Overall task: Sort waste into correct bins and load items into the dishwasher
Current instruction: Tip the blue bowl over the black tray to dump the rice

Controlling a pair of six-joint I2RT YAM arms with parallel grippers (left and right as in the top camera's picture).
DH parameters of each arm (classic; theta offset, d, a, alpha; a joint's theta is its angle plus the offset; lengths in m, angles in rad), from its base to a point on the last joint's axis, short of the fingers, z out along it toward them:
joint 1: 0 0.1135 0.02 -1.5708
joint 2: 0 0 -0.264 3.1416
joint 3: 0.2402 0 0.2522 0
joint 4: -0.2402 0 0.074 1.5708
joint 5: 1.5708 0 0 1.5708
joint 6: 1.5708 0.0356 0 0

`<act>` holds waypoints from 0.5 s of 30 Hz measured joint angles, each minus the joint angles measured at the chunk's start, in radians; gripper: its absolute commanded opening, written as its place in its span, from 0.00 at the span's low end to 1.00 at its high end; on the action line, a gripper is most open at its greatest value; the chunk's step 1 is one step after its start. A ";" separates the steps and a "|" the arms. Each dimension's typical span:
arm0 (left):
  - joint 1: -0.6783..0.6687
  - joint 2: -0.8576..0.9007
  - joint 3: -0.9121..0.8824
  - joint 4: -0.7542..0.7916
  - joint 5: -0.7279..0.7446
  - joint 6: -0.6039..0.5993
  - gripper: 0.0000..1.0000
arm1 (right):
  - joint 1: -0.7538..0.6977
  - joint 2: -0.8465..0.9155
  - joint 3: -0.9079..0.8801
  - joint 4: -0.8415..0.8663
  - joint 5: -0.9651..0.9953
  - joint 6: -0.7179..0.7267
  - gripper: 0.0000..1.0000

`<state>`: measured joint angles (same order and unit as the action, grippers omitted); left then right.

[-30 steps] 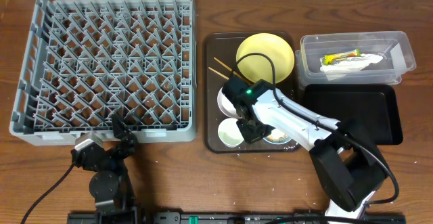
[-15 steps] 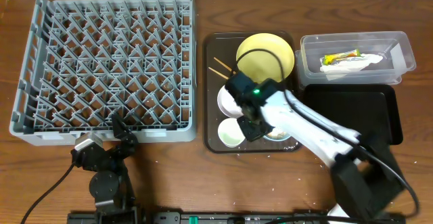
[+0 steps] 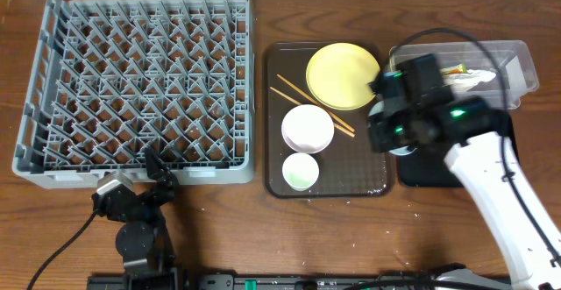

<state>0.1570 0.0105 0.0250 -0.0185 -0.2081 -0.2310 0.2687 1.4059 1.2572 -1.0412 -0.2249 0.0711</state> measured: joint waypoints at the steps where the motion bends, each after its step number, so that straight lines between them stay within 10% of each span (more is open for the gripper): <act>1: 0.000 0.000 0.000 0.000 0.000 0.000 0.92 | -0.042 0.000 -0.001 0.002 -0.032 -0.016 0.01; 15: 0.000 0.000 0.000 0.000 0.000 0.000 0.92 | -0.505 0.000 -0.195 0.231 -0.544 -0.112 0.01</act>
<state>0.1570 0.0105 0.0250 -0.0185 -0.2081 -0.2310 -0.2359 1.4059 1.0618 -0.8101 -0.7692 -0.0406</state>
